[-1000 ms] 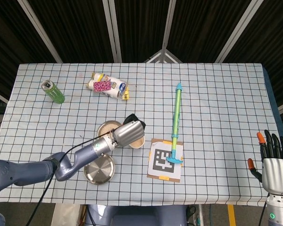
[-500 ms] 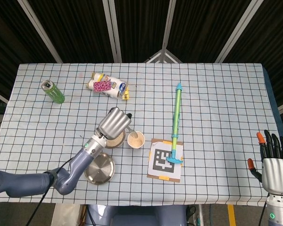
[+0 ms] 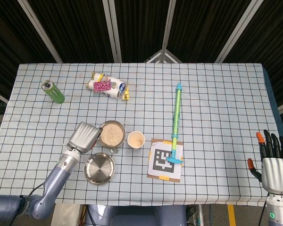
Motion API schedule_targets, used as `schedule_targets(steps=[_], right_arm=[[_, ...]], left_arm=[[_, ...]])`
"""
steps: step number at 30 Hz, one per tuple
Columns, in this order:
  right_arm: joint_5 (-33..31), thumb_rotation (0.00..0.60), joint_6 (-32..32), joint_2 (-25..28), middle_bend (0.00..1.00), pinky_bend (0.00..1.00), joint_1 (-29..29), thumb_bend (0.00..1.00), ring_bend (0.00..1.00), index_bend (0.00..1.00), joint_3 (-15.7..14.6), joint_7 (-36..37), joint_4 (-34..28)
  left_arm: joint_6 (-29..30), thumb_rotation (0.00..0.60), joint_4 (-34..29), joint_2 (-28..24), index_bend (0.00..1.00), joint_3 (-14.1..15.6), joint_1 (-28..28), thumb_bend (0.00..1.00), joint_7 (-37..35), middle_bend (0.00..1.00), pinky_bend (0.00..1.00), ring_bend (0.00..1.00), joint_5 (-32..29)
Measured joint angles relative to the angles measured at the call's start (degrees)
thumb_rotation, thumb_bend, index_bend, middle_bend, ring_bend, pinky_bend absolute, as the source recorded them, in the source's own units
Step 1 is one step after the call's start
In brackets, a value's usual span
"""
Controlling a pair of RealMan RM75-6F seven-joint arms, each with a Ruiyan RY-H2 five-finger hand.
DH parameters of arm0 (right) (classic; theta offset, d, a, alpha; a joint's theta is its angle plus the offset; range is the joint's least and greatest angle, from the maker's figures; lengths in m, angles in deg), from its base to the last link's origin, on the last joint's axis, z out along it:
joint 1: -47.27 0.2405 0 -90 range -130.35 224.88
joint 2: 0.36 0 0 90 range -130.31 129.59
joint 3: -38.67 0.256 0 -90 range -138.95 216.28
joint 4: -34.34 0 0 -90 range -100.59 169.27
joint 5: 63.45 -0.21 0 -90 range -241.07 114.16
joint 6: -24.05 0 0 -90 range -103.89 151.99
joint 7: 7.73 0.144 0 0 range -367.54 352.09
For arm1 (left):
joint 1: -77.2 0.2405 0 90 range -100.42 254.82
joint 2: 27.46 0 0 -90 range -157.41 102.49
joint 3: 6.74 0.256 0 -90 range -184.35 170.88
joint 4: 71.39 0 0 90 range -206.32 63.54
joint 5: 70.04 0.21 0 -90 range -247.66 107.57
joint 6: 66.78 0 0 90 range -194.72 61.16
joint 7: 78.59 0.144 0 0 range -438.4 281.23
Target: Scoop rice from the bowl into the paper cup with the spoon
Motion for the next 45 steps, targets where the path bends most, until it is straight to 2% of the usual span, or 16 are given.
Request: schedule_targets(steps=[6,15,22,25,27,30,33,35,36,38,40,41,45], right_arm=[[0.01,0.6,-0.09,-0.03,0.0,0.0,-0.01,0.38,0.0,0.0,0.02,-0.19,-0.02],[0.13,0.6,-0.28,-0.12,0.0,0.0,-0.05,0.38,0.0,0.0,0.01,-0.18,0.07],[0.16,0.6,-0.31,-0.13,0.0,0.0,-0.05,0.38,0.0,0.0,0.01,-0.03,0.15],[0.14,0.6,-0.28,-0.14,0.0,0.0,-0.04,0.38,0.0,0.0,0.01,-0.07,0.14],[0.11,0.6,-0.22,-0.13,0.0,0.0,-0.03,0.38,0.0,0.0,0.0,-0.09,0.12],[0.07,0.6,-0.18,-0.09,0.0,0.0,-0.02,0.38,0.0,0.0,0.0,-0.13,0.06],[0.03,0.6,-0.14,-0.07,0.0,0.0,-0.03,0.38,0.0,0.0,-0.01,-0.12,0.03],[0.04,0.6,-0.13,-0.06,0.0,0.0,-0.03,0.38,0.0,0.0,-0.02,-0.1,0.02],[0.03,0.6,-0.11,-0.05,0.0,0.0,-0.03,0.38,0.0,0.0,-0.03,-0.09,0.02],[0.01,0.6,-0.07,-0.03,0.0,0.0,-0.02,0.38,0.0,0.0,-0.03,-0.08,0.01],[-0.07,0.6,0.06,0.02,0.0,0.0,0.0,0.38,0.0,0.0,-0.04,-0.05,-0.01],[-0.12,0.6,0.11,0.05,0.0,0.0,0.01,0.38,0.0,0.0,-0.04,-0.03,-0.03],[-0.18,0.6,0.22,0.14,0.0,0.0,0.05,0.38,0.0,0.0,-0.02,0.1,0.0]], left_arm=[[-0.56,0.6,-2.29,-0.3,0.61,3.35,1.03,0.45,1.24,1.0,1.0,1.0,-4.56],[-0.78,0.6,0.18,3.54,0.6,6.06,2.16,0.4,1.62,1.0,1.0,1.0,-6.76],[-0.2,0.6,0.28,2.92,0.54,7.06,3.14,0.19,0.45,1.0,1.0,1.0,-5.78],[0.08,0.6,0.18,2.22,0.51,7.2,3.62,0.14,-0.54,1.0,1.0,1.0,-5.38],[0.3,0.6,0.09,1.82,0.5,7.17,3.94,0.13,-1.29,0.98,1.0,0.98,-5.07],[0.68,0.6,-0.28,1.08,0.44,6.99,4.55,0.13,-3.03,0.87,0.96,0.9,-4.19],[1.52,0.6,-0.73,0.05,0.31,6.74,5.6,0.13,-6.27,0.61,0.75,0.67,-1.6],[2.53,0.6,-0.9,-0.86,0.15,6.69,6.73,0.13,-9.38,0.35,0.52,0.43,1.4],[3.08,0.6,-0.9,-1.3,0.1,6.74,7.31,0.13,-10.79,0.26,0.44,0.34,2.96],[4.44,0.6,-0.74,-2.29,0.01,7.06,8.67,0.13,-13.74,0.06,0.22,0.11,6.49],[6.5,0.6,-0.28,-3.71,0.0,7.76,10.57,0.13,-17.06,0.0,0.07,0.01,11.04],[8.02,0.6,0.17,-4.61,0.0,8.31,11.78,0.13,-18.62,0.0,0.02,0.0,13.69],[14.63,0.6,2.8,-7.29,0.0,10.4,16.23,0.1,-22.25,0.0,0.0,0.0,21.8]])
